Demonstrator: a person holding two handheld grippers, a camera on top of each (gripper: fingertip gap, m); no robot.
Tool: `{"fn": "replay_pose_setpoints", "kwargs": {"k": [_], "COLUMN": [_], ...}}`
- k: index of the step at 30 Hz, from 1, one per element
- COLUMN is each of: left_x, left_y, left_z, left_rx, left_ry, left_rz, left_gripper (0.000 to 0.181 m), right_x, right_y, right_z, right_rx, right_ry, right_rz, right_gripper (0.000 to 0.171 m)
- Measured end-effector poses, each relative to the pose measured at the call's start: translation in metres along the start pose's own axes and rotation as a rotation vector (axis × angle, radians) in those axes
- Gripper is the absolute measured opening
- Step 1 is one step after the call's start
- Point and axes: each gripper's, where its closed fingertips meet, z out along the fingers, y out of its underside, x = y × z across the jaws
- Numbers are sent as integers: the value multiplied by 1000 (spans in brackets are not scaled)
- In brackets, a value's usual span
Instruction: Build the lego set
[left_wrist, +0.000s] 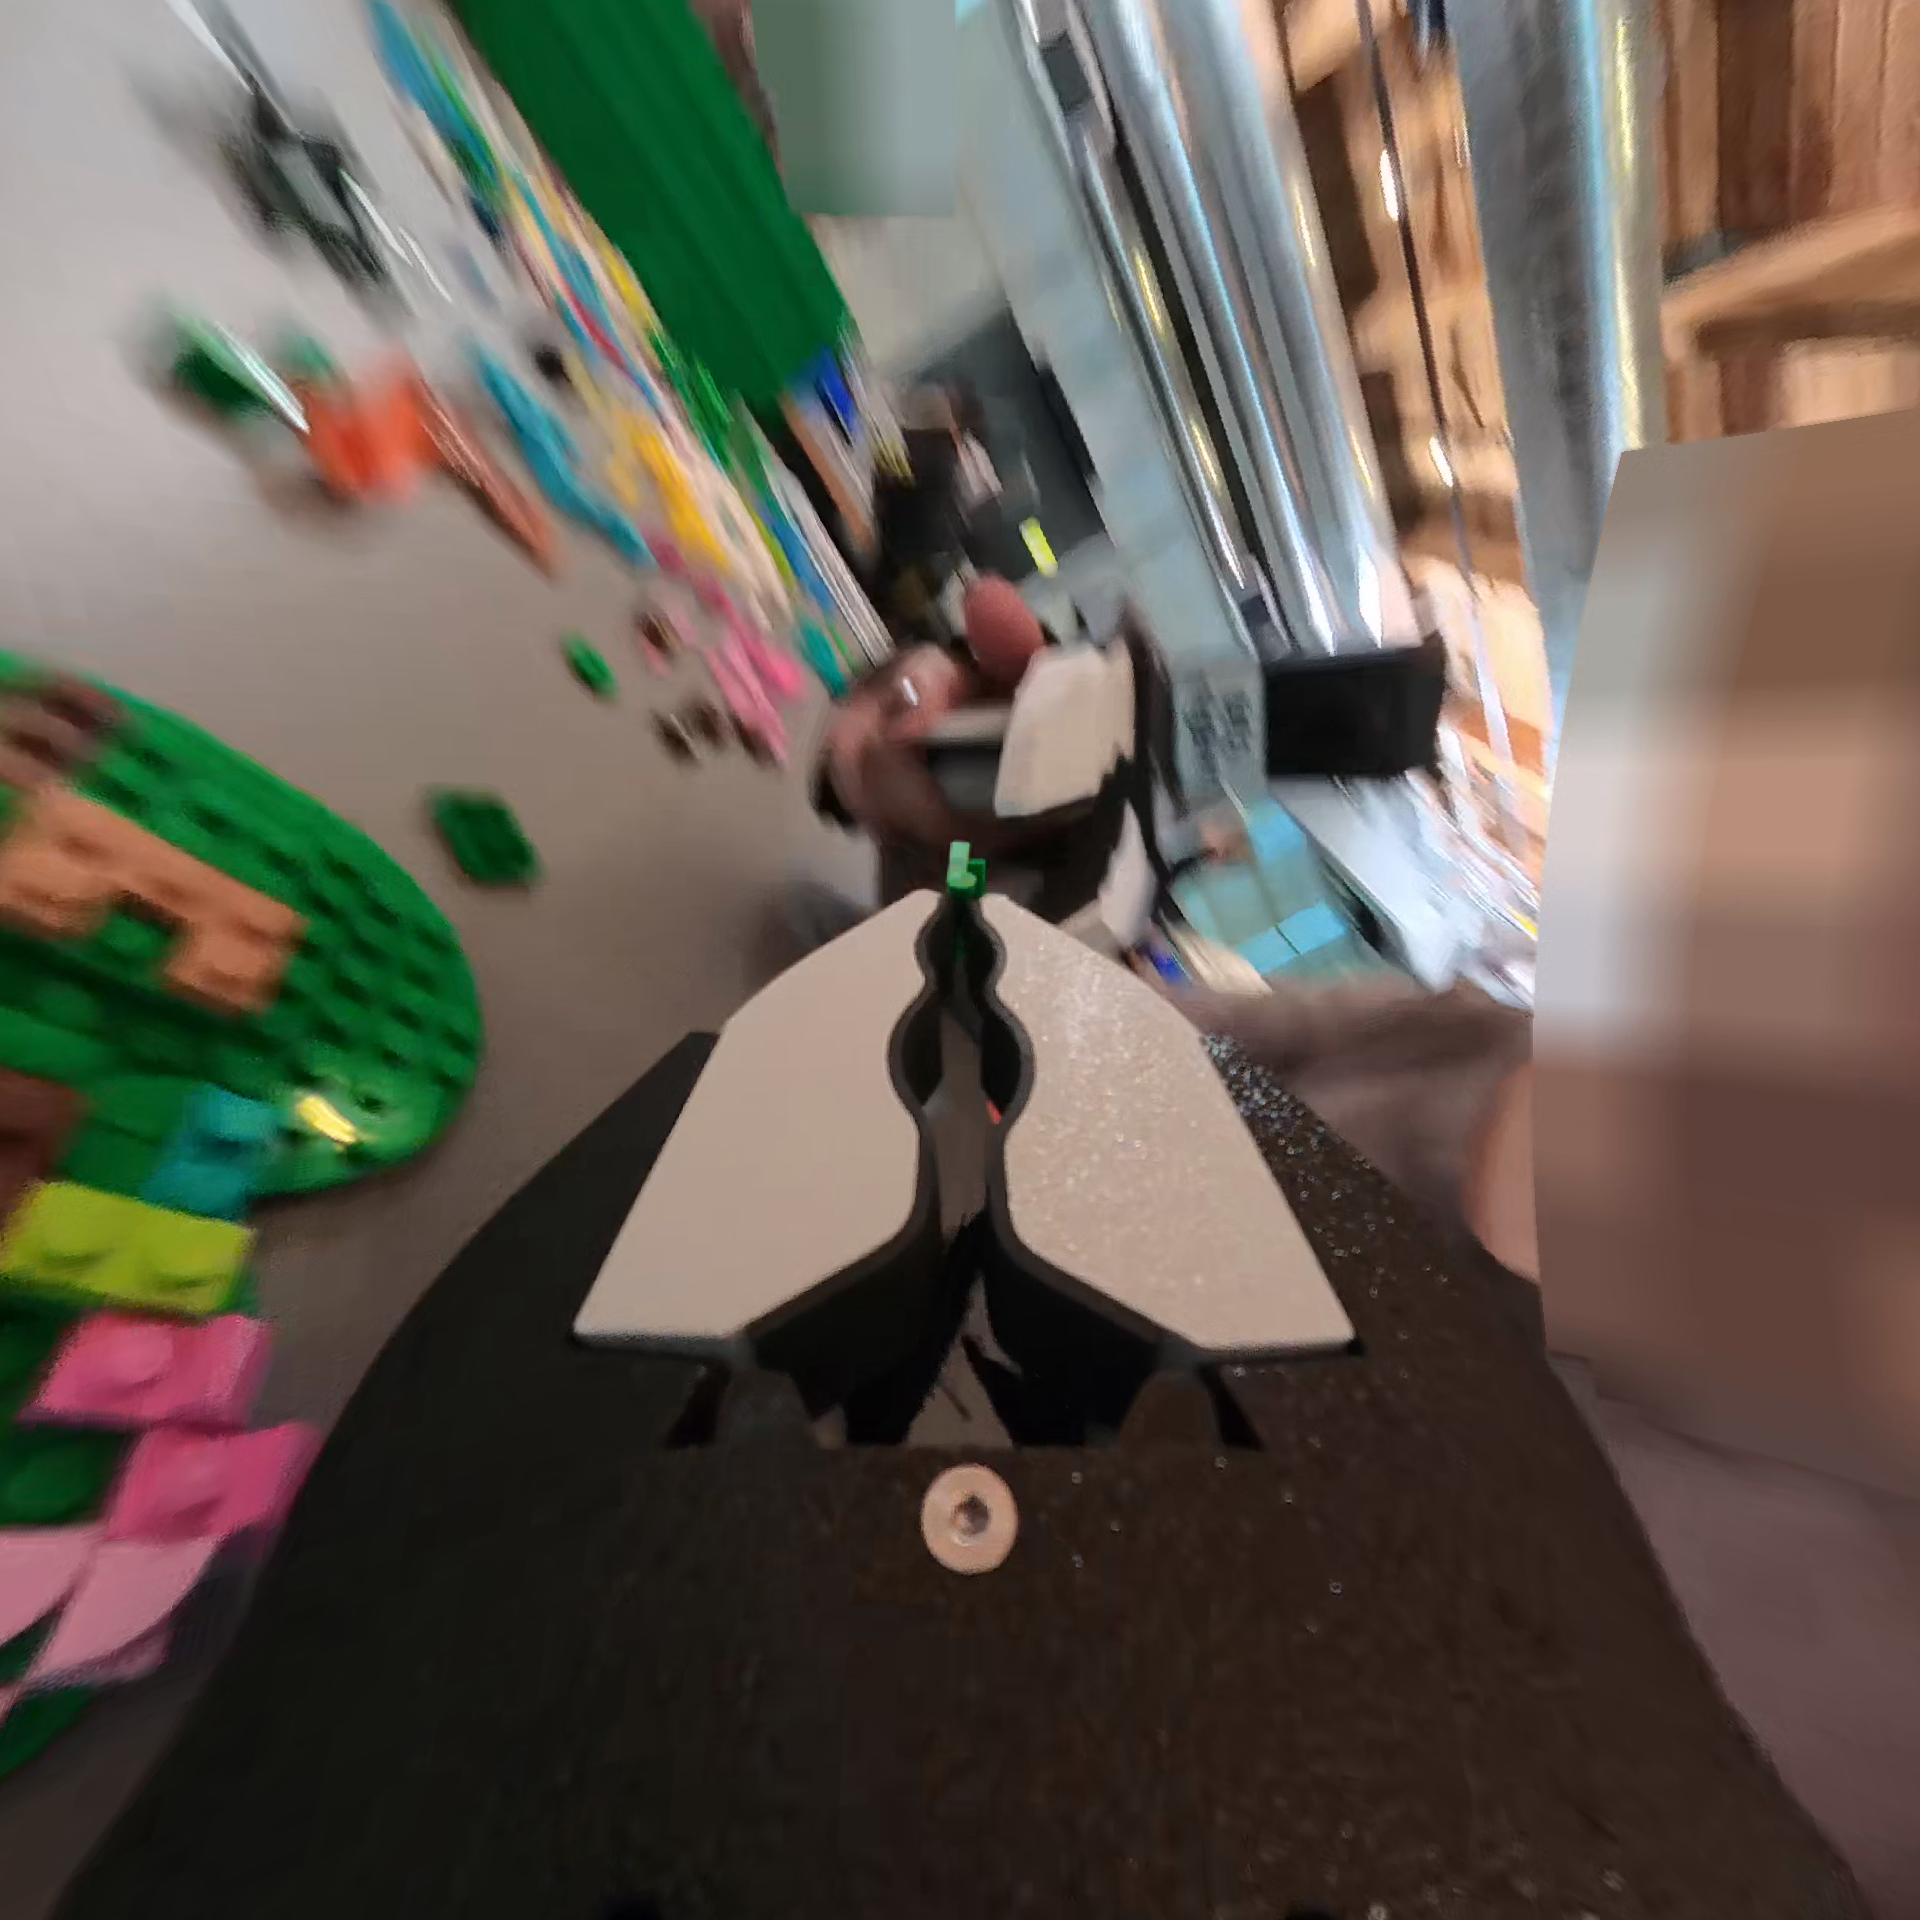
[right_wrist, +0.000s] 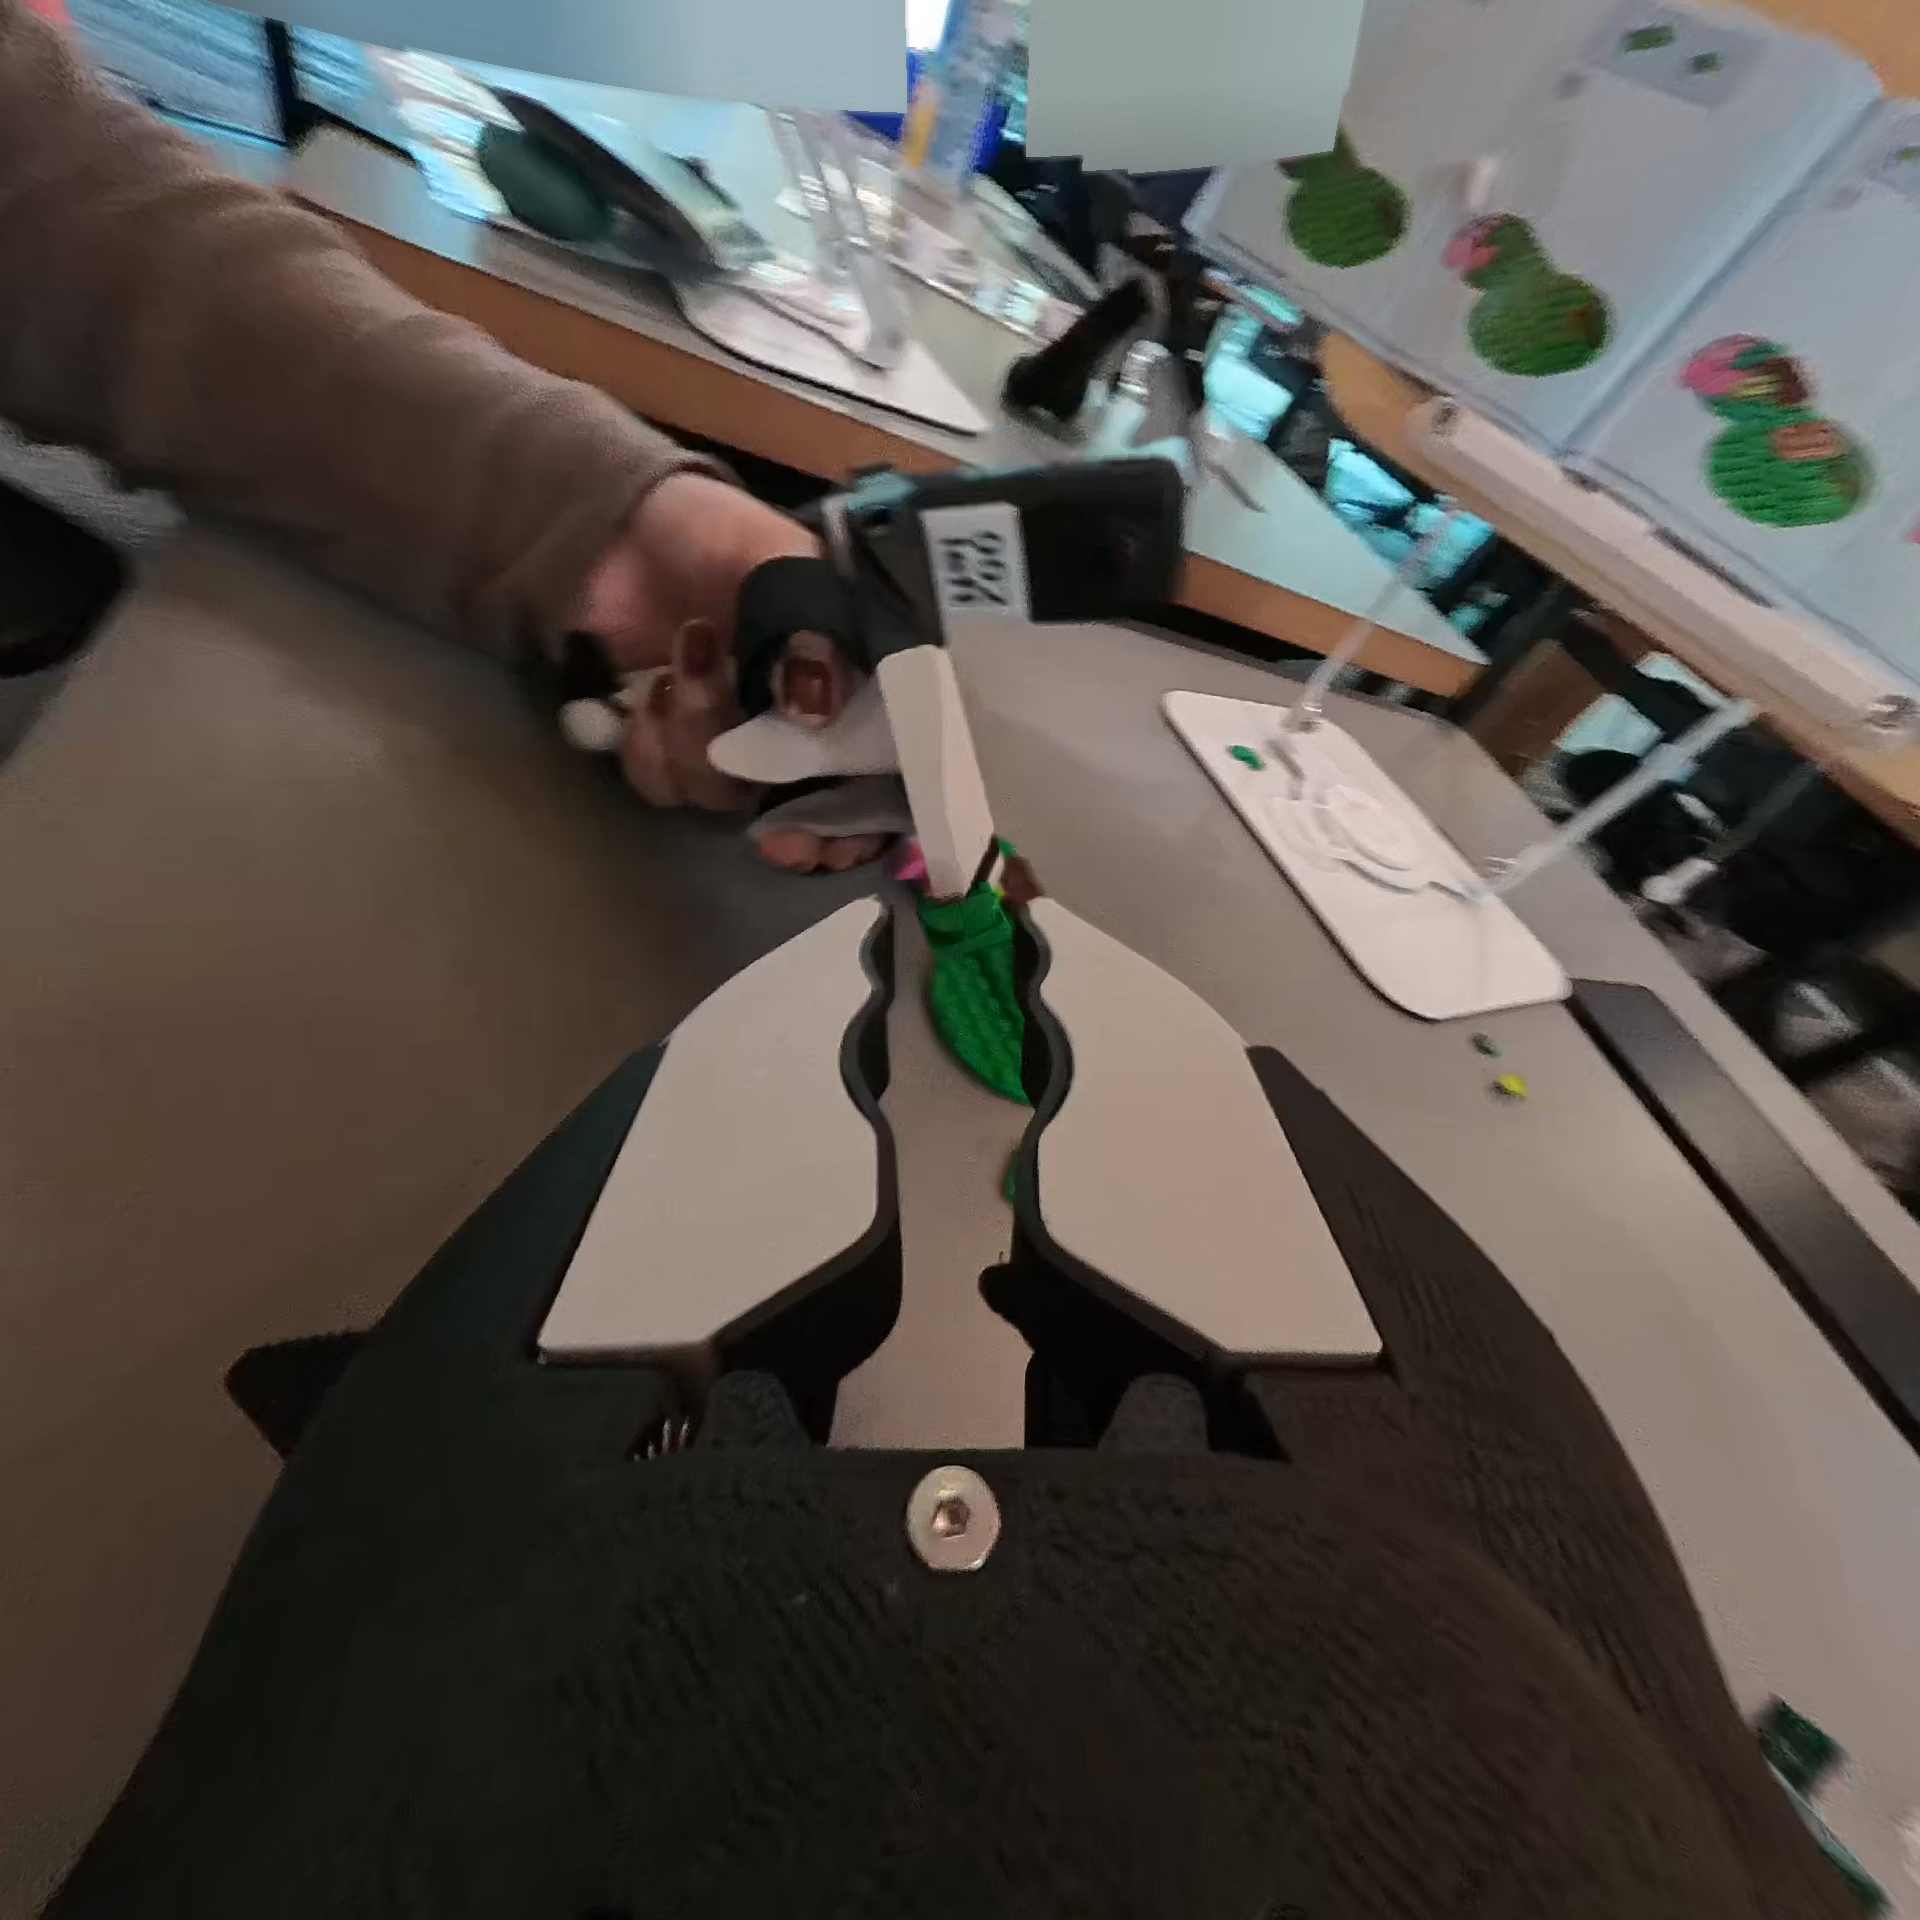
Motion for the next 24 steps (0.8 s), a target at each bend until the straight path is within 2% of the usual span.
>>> {"fn": "replay_pose_setpoints", "kwargs": {"k": [5, 9, 12, 14, 18, 24], "left_x": [10, 8, 3, -10, -9, -7], "left_y": [39, 65, 76, 82, 89, 99], "left_z": [4, 7, 8, 5, 2, -2], "left_rx": [-266, -434, -547, -648, -782, -922], "left_ry": [78, 49, 39, -22, 16, 34], "left_rz": [-49, -20, -87, -104, -231, -224], "left_gripper": [1, 1, 1, 1, 1, 1], "right_x": [-41, -60, -74, -78, -81, -93], "right_y": [-2, 1, 9, 19, 29, 35], "right_z": [-11, -10, -13, -15, -12, -3], "right_rx": [51, 31, -6, -48, -98, -179], "right_ry": [-278, -374, -447, -471, -460, -483], "right_rz": [-14, -35, -49, -56, -99, -150], "right_gripper": [18, 19, 18, 17, 17, 9]}}
